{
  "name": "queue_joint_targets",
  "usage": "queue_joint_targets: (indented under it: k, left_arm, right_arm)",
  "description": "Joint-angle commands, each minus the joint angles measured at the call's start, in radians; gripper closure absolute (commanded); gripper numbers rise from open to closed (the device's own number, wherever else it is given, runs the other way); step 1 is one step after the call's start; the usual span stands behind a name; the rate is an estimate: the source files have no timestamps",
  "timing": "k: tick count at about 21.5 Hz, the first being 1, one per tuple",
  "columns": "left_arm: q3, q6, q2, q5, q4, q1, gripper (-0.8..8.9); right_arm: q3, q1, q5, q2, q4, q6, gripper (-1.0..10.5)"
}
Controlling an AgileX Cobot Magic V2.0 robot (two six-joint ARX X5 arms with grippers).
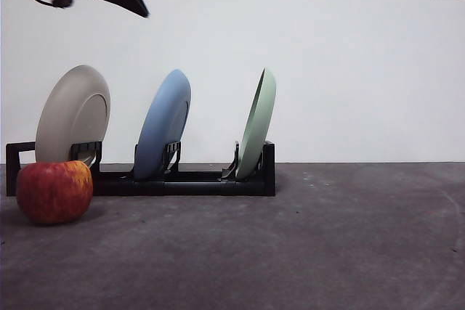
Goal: Take the blue plate from the plate rack,put the plate on the table,take the apple from the table,put the apple in the plate
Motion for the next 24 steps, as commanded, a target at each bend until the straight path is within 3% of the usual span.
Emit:
queue_joint_targets:
  k: [1, 8, 20, 23, 24]
  left_arm:
    - [0.097, 0.011, 0.084, -0.01, -0.018, -0.013, 7.92]
    - [0.204, -0.016, 0.241, -0.057, -0.017, -0.029, 5.26]
    - [0.204, -0.01, 0.335, -0.07, 0.006, -0.069, 5.38]
    - [0.204, 0.001, 0.336, -0.115, 0.015, -0.074, 7.22]
    - [0.204, 0.0, 0.336, -0.115, 0.018, -0.074, 7.33]
  right_arm:
    - [0.005, 0.002, -0.004, -0.001, -0.001, -0.01, 9.5]
    - [0.005, 0.002, -0.003, -0.001, -0.013, -0.007, 9.5]
    - [0.004, 0.001, 0.021, -0.001, -0.019, -0.01, 9.5]
    - [0.004, 0.001, 0.021, -0.001, -0.02, -0.01, 9.5]
    - [0.004, 0.001, 0.022, -0.001, -0.021, -0.01, 9.5]
